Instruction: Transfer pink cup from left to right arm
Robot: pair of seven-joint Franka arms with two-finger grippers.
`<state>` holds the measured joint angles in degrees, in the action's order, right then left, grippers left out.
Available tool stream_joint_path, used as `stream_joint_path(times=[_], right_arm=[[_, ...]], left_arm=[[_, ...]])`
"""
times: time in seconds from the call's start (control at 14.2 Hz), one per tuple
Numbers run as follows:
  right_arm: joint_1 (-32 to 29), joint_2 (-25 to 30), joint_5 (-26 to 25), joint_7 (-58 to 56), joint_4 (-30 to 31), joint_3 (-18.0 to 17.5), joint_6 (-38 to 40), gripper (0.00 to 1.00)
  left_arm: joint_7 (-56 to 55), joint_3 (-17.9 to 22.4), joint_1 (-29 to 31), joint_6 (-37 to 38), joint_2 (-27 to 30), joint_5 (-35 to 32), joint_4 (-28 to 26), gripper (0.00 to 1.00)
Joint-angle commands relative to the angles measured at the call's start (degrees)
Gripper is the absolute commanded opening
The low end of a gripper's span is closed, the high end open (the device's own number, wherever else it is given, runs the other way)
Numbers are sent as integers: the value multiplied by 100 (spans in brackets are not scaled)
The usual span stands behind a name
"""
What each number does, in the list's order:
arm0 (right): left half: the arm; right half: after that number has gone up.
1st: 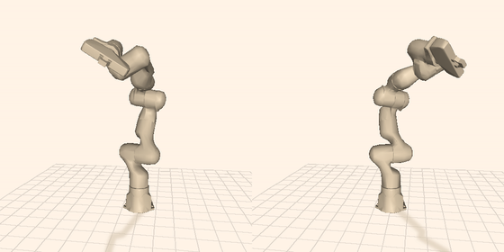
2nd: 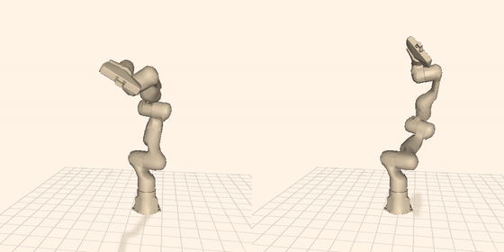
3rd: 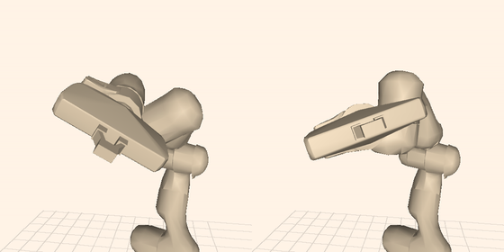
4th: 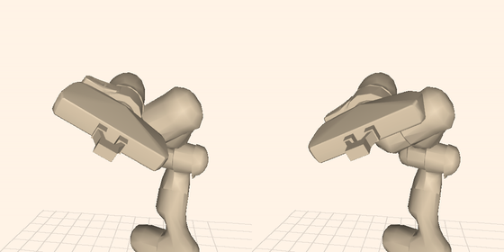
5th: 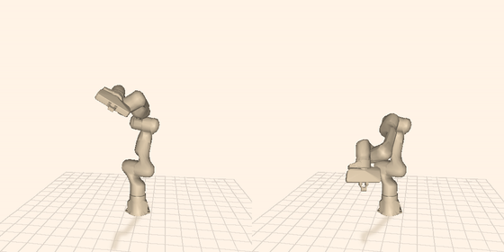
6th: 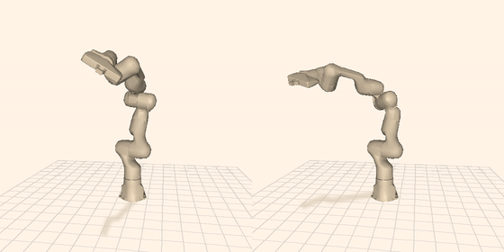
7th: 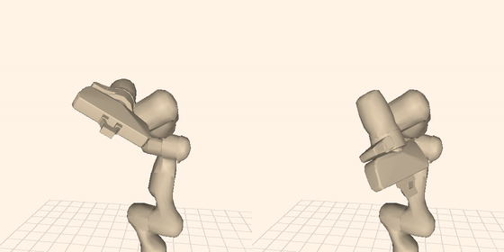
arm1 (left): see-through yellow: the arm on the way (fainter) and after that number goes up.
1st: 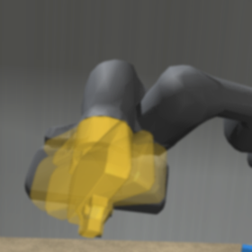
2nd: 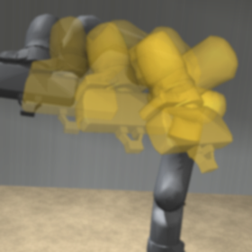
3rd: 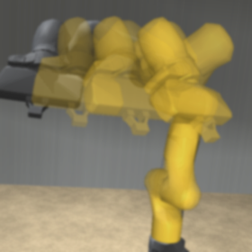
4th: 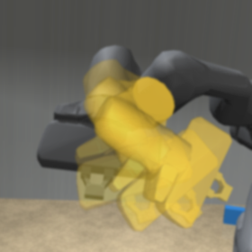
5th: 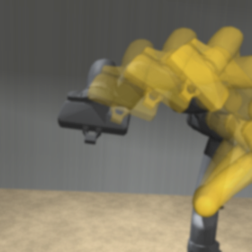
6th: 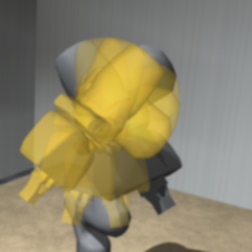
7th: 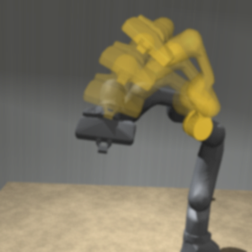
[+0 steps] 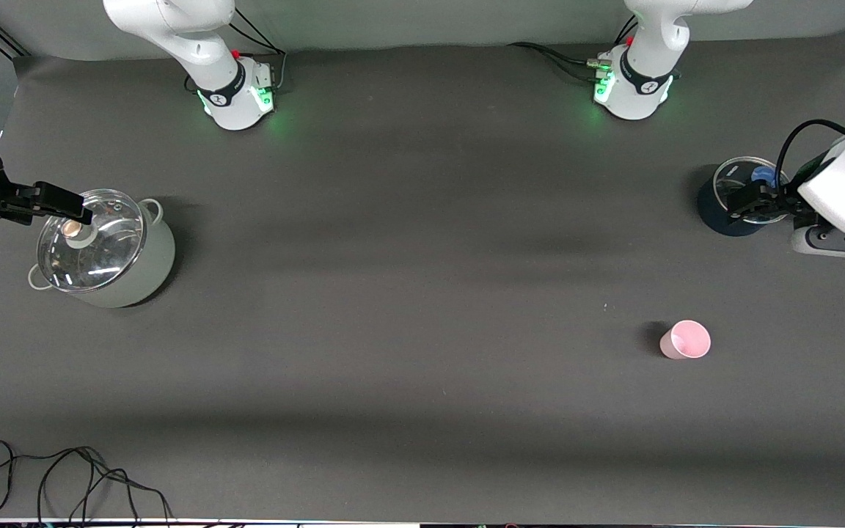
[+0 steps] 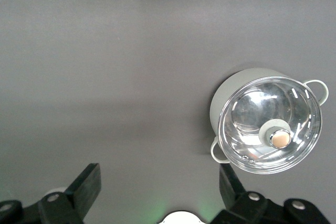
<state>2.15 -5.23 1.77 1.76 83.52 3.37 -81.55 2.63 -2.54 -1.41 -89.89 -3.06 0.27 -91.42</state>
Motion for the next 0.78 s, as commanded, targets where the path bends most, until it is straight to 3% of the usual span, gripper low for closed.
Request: stream_joint_path(times=[0.0,0.49,0.71], right_arm=[[5,-83,34,62,-187,14,131,100],[5,-83,52,53,-161,14,131,100],[5,-74,52,53,-152,23,131,100]], left_arm=[[9,79,-87,24,33,43,63,100],[88,87,-52,24,-221,34,317,100],[718,114,0,-11,-458,43,519,100]])
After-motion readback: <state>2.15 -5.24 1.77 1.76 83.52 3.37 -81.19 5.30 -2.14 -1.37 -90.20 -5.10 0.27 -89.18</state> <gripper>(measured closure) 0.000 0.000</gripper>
